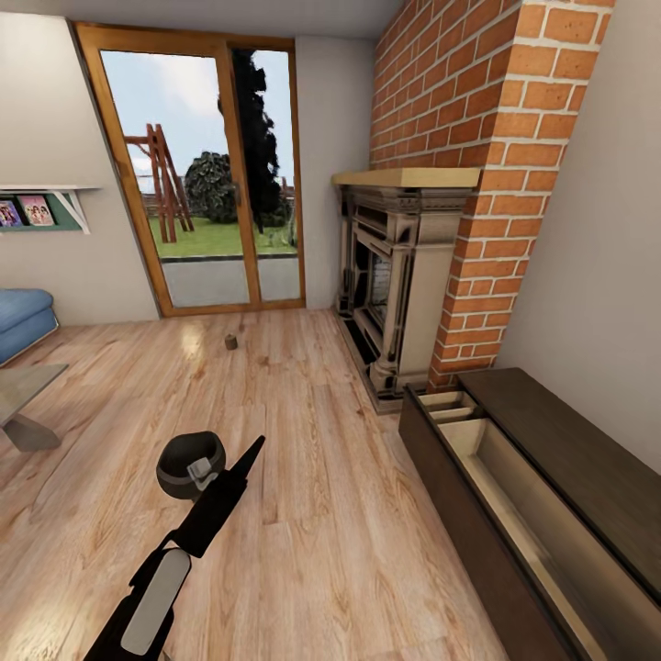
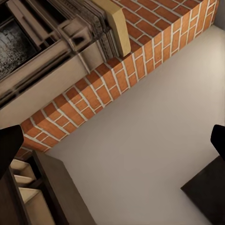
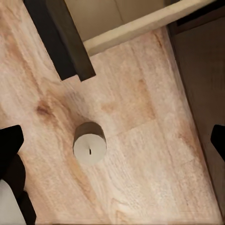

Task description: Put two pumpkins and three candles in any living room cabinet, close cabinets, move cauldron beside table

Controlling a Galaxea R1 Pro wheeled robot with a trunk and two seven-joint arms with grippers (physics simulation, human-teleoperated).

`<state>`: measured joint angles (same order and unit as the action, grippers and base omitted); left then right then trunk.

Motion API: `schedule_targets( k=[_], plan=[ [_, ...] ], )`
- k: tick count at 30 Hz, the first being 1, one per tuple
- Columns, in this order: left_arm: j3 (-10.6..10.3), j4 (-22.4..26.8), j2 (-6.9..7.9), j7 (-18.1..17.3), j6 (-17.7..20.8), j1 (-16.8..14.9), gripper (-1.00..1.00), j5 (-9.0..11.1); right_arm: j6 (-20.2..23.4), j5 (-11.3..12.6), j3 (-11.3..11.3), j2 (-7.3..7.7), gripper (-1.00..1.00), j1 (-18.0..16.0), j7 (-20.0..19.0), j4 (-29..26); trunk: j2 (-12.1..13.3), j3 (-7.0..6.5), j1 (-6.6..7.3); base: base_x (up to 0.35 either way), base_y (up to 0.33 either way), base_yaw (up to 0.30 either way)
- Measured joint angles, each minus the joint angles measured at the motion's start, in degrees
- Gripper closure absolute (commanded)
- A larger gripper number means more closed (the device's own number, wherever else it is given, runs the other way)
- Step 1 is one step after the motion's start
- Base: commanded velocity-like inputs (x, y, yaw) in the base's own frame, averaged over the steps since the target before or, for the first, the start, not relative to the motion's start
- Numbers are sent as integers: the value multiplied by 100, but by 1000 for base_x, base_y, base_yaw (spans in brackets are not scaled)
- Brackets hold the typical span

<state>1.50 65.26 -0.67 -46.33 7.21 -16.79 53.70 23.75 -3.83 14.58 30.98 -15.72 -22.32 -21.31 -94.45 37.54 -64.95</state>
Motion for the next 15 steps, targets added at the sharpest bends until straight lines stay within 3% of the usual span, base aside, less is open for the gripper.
schedule_targets(
  k=[9,13,15],
  plan=[
    [-9,-8,-9,2,0,0,-100,-7,-678,-65,0,-99,-100,0,0,622,0,0,0,0,0,0],
    [-10,-18,-16,4,0,0,-100,-15,-813,-89,-1,-260,-100,0,6,844,0,0,0,0,0,0],
    [-10,-21,-18,9,0,0,-100,-17,-1027,-211,-1,-354,-100,0,11,1050,0,0,0,0,0,0]
  ],
)
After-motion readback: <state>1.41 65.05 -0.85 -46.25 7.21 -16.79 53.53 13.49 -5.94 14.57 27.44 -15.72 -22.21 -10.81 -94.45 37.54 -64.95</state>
